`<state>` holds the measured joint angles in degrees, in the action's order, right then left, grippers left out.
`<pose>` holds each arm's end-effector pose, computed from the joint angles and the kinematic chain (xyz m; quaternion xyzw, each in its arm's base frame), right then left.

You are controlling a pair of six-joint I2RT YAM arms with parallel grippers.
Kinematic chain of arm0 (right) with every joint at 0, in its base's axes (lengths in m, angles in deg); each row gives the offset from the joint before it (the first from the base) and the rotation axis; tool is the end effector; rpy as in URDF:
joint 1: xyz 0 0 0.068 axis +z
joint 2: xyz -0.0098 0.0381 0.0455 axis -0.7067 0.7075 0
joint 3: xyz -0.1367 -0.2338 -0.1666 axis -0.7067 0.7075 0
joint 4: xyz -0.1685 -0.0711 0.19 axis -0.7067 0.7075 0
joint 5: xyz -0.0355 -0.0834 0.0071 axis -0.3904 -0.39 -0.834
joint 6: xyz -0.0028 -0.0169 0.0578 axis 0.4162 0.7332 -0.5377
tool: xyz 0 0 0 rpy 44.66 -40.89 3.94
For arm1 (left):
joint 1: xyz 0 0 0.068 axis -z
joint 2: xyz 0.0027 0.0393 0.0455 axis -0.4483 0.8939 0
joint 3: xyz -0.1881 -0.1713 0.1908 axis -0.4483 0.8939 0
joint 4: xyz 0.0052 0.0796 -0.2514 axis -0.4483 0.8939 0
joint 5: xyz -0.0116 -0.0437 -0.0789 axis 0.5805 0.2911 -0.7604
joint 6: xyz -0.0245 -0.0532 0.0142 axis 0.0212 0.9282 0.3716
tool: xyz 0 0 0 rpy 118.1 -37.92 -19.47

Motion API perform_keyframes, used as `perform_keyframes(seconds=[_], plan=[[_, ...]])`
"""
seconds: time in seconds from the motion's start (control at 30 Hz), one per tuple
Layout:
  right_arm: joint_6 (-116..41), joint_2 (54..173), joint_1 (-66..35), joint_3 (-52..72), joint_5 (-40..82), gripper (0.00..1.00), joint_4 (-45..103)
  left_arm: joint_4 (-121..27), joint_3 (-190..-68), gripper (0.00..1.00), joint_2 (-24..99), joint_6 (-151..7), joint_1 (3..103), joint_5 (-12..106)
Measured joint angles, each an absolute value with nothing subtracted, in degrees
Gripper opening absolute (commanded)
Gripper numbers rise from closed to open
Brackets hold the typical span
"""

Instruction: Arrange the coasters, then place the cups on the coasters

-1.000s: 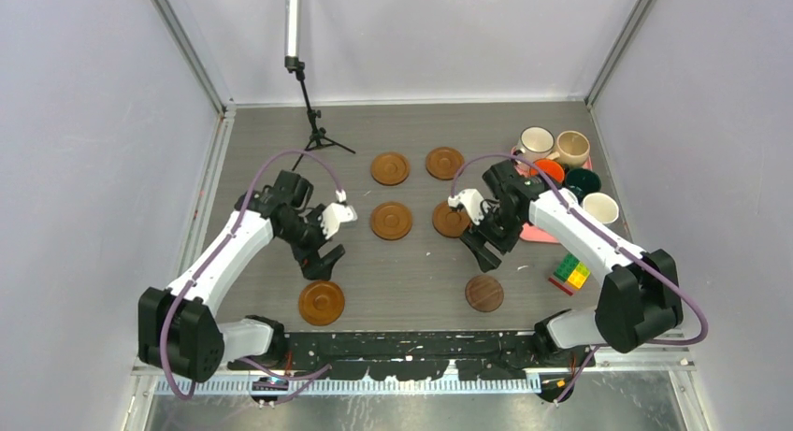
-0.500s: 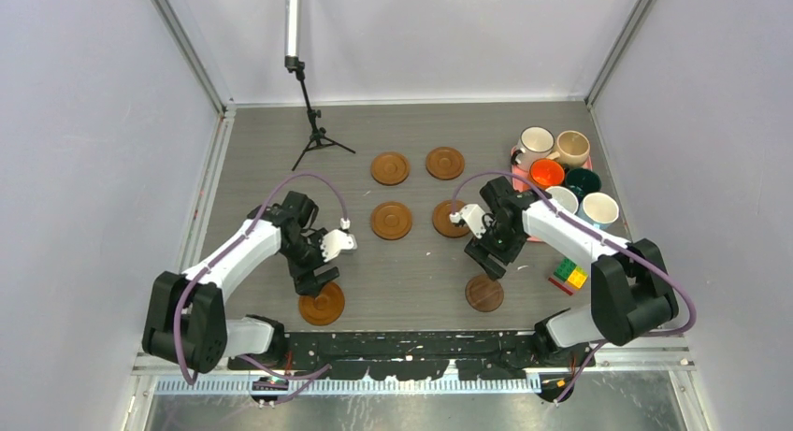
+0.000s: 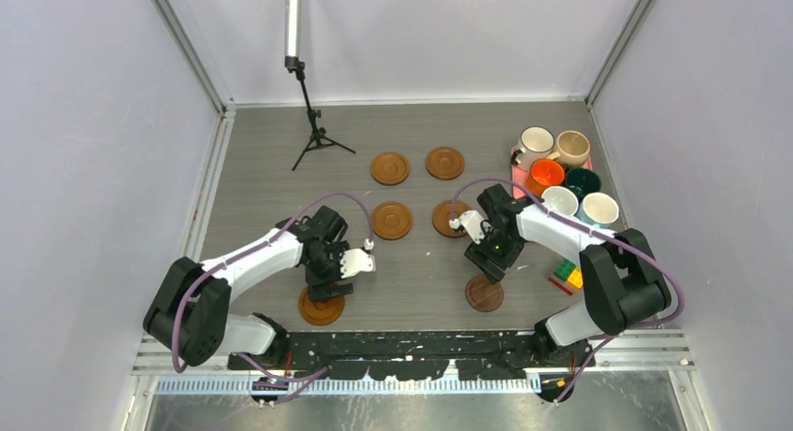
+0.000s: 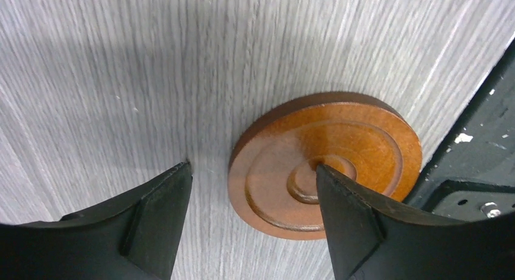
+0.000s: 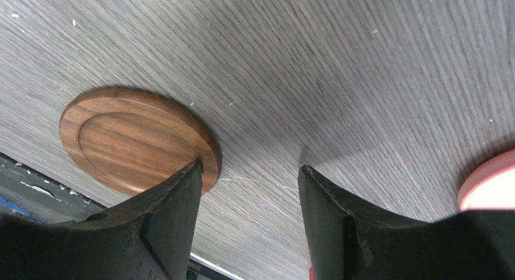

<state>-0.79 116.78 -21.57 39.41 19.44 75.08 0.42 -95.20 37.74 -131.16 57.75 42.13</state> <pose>0.2107 0.0966 0.1991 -0.4490 0.8906 0.0536 0.0487 0.1594 -0.1078 0.1966 0.6345 0.7619 -0.1022 0.0808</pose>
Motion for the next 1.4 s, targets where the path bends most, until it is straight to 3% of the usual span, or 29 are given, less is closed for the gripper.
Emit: perform_keyframes(seconds=[0.3, 0.6, 1.03, 1.4], plan=[[-2.8, 117.1, -19.8, 40.1, 19.3, 0.58, 73.9, -2.8, -99.0, 0.68, 42.9, -125.9, 66.9, 43.6], [-5.2, 117.4, -19.6, 40.0, 19.0, 0.51, 74.3, -9.2, -107.2, 0.67, 51.7, -119.9, 75.3, 41.5], [-7.1, 120.3, -19.5, 37.3, 21.0, 0.42, 75.0, -14.6, -115.2, 0.67, 59.4, -116.9, 78.4, 40.3], [-7.1, 121.0, -19.5, 36.8, 21.3, 0.42, 75.6, -16.1, -116.7, 0.80, 60.0, -115.2, 78.7, 40.1]])
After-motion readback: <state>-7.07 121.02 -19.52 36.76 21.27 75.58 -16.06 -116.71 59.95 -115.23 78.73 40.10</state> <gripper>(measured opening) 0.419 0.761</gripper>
